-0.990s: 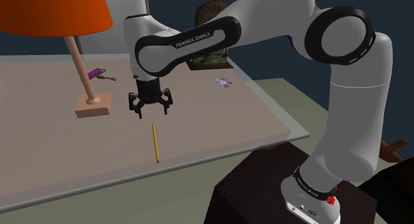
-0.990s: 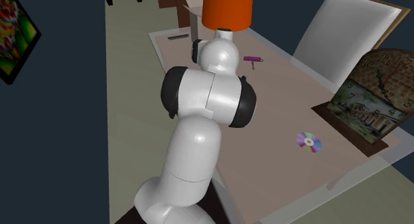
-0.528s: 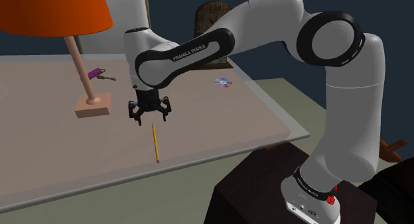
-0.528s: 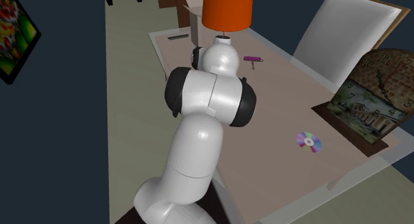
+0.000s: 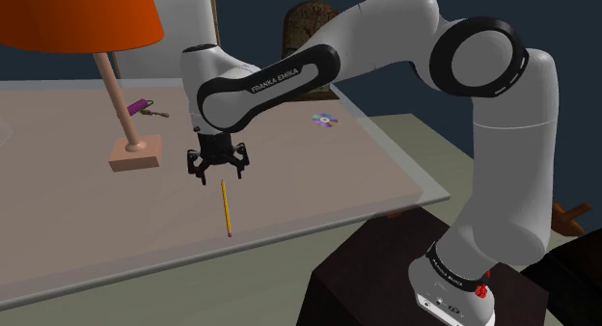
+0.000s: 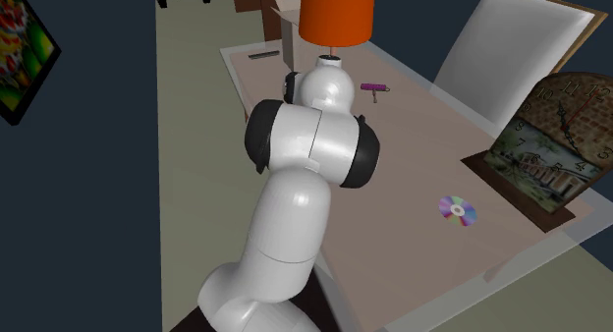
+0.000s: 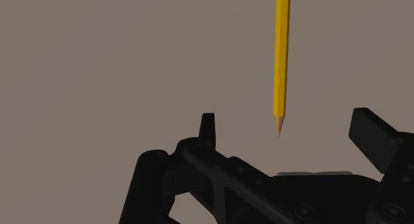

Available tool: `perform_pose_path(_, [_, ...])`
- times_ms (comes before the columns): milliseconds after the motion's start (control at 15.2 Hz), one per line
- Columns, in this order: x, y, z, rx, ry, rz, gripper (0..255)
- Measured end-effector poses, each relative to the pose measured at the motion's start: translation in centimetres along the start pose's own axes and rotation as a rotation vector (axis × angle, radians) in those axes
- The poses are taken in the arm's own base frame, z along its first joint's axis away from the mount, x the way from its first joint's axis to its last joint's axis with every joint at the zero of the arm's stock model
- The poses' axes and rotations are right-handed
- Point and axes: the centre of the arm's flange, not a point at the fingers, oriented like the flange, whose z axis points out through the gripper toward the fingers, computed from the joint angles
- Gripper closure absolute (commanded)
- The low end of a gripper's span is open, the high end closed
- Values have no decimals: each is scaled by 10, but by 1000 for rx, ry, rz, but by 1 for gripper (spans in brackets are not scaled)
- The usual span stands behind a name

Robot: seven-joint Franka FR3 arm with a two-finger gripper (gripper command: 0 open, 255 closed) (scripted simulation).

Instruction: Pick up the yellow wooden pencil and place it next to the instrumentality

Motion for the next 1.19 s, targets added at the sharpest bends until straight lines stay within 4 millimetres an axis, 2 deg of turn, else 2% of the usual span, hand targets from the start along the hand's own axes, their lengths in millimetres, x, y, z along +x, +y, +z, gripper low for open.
perform_pose_path(726, [-1,-1,-4,3,2,-1,255])
perform_pose_path(1188, [-2,1,-37,0,0,0,255])
